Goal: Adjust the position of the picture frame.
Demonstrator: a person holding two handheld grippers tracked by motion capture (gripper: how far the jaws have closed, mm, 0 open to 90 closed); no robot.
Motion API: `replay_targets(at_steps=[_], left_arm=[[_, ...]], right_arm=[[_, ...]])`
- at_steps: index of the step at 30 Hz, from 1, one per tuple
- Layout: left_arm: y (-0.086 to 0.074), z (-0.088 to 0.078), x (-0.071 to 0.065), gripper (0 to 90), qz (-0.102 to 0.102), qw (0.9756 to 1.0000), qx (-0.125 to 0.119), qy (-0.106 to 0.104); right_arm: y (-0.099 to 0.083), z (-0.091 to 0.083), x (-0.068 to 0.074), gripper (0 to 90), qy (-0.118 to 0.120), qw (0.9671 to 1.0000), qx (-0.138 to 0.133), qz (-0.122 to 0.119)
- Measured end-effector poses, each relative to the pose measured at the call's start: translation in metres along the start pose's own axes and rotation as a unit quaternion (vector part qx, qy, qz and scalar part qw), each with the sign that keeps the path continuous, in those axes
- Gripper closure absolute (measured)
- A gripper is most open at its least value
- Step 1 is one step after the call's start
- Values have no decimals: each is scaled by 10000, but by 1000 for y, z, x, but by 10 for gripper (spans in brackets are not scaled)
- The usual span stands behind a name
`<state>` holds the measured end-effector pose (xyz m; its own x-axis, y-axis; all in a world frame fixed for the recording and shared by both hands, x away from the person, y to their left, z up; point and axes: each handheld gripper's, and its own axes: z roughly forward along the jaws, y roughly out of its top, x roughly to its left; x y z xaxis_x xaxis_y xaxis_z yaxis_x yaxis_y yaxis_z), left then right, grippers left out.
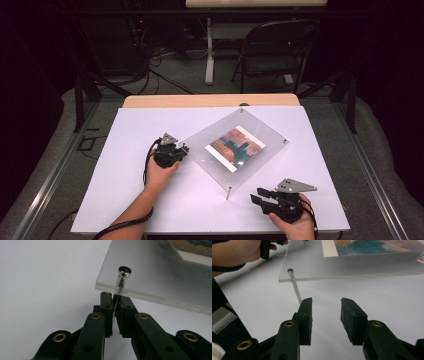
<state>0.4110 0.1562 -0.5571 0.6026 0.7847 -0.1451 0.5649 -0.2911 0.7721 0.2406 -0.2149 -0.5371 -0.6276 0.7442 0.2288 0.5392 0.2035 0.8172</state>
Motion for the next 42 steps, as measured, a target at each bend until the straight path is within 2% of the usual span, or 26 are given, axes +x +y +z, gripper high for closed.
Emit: replay_targets(at_steps=[2, 5, 9, 15, 20, 21, 22, 23, 24, 25, 27, 28, 34, 37, 38, 42], left_arm=[[2, -3, -1, 832, -81, 9999, 19, -70], [4, -7, -2, 830, -137, 9998, 12, -135], [8, -13, -4, 823, -314, 9992, 28, -245], [8, -18, -11, 823, -284, 9992, 104, -248], [6, -21, -15, 824, -264, 9991, 119, -314], [4, -23, -16, 824, -248, 9990, 118, -362], [4, -23, -16, 824, -248, 9990, 118, -362], [3, -24, -18, 824, -225, 9990, 127, -374], [3, -24, -18, 824, -225, 9990, 127, -374], [3, -26, -19, 825, -202, 9990, 105, -394], [2, -29, -21, 826, -145, 9991, 91, -387], [1, -31, -21, 828, -113, 9991, 82, -390], [-4, -41, -23, 838, -40, 9992, 55, -395], [-9, -51, -29, 845, 22, 9992, 53, -393], [-9, -51, -29, 847, 22, 9992, 53, -393], [-18, -60, -37, 849, -73, 9987, 72, -506]], right_arm=[[-2, 8, 5, 628, 94, 9998, 177, -89], [-3, 13, 7, 630, 164, 9995, 238, -119], [-5, 31, 11, 629, 451, 9983, 363, -84], [-1, 40, 17, 626, 599, 9977, 251, -175], [0, 47, 18, 642, 565, 9977, 283, -237], [0, 49, 18, 691, 568, 9978, 249, -251], [0, 49, 18, 691, 568, 9978, 249, -251], [2, 48, 19, 762, 566, 9975, 263, -318], [2, 48, 19, 762, 566, 9975, 263, -318], [3, 47, 20, 843, 690, 9966, 247, -376], [4, 46, 22, 852, 652, 9961, 247, -543], [5, 45, 21, 852, 673, 9960, 249, -531], [8, 41, 14, 855, 629, 9970, 182, -411], [11, 38, 2, 856, 513, 9984, 94, -215], [11, 38, 2, 856, 513, 9984, 94, -215], [17, 36, -12, 856, 308, 9994, 59, -139]])
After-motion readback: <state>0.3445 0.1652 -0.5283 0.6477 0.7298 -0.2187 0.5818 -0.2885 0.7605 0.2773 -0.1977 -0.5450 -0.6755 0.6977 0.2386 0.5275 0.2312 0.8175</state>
